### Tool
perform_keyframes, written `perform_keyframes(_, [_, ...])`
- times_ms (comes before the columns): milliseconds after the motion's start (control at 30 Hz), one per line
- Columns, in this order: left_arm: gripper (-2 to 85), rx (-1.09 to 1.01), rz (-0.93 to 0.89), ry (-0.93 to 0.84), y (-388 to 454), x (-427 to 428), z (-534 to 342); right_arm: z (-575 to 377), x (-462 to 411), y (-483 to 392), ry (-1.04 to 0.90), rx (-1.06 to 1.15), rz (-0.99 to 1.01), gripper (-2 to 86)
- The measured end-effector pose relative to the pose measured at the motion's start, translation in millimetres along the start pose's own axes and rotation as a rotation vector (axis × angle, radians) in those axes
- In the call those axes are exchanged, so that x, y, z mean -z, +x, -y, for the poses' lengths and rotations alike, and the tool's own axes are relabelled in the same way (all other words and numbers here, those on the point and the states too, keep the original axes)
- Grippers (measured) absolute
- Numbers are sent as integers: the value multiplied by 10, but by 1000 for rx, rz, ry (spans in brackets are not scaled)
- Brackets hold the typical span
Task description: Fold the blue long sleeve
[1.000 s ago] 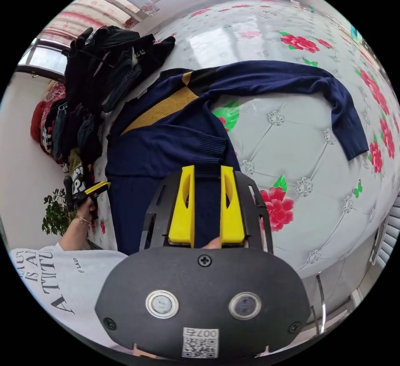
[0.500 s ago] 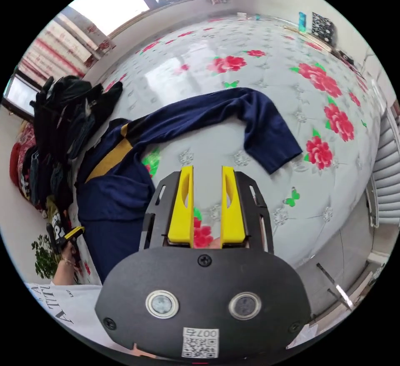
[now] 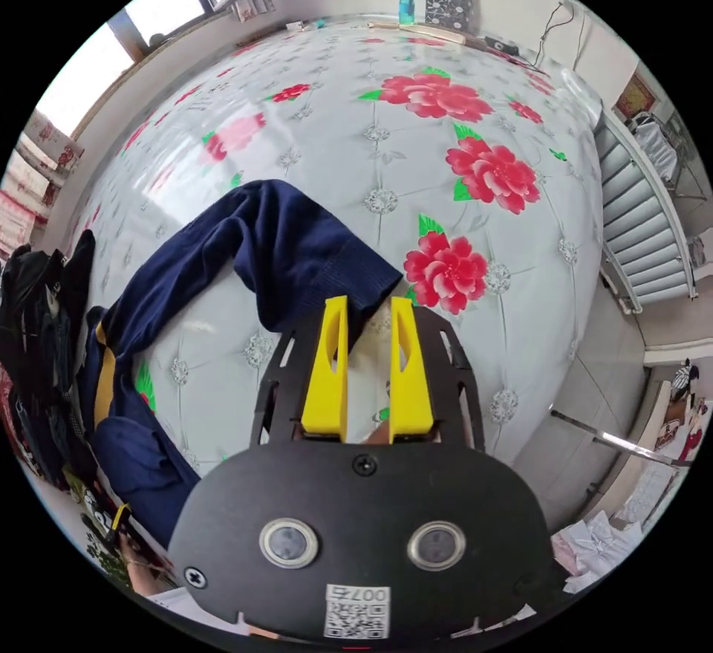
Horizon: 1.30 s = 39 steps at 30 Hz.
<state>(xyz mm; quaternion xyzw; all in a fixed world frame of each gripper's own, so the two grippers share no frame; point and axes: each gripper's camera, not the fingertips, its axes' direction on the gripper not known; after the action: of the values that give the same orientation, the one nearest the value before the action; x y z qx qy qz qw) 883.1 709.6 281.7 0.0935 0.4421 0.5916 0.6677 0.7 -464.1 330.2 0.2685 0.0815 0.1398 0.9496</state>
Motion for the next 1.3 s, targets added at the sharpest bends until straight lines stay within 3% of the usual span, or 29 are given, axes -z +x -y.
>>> perform_keyframes(100, [-4,127,-25,-9,-279,107,-70,112,24,-153,-42,104,129,11])
perform_keyframes(267, [-9,232,-73,81,-754,553,-387,316,936,-627,212,233,432,2])
perform_keyframes(367, [-9,251,-83,110,-944,784,-551,154,1870,-1289,383,530,657,1])
perform_keyframes(467, [-8,270,-132,147,-1099,988,-691,-442,2761,-2054,484,974,856,1])
perform_keyframes(533, [-6,282,-175,175,-1179,1102,-769,-1136,3271,-2585,476,1312,989,3])
perform_keyframes(633, [4,276,-244,225,-1279,1281,-897,-2093,3511,-3095,393,1615,1133,6])
perform_keyframes(733, [28,258,-308,251,-1356,1392,-1030,-3006,3237,-3586,173,1757,1218,14])
perform_keyframes(900, [42,250,-354,184,-1482,1329,-1198,-4192,2097,-4115,-302,1779,1049,22])
perform_keyframes(967, [48,247,-370,148,-1555,1305,-1228,-4335,1752,-4132,-397,1714,978,23])
perform_keyframes(1300, [65,130,-426,89,-1443,1428,-727,-2653,659,-3949,-153,1114,465,21])
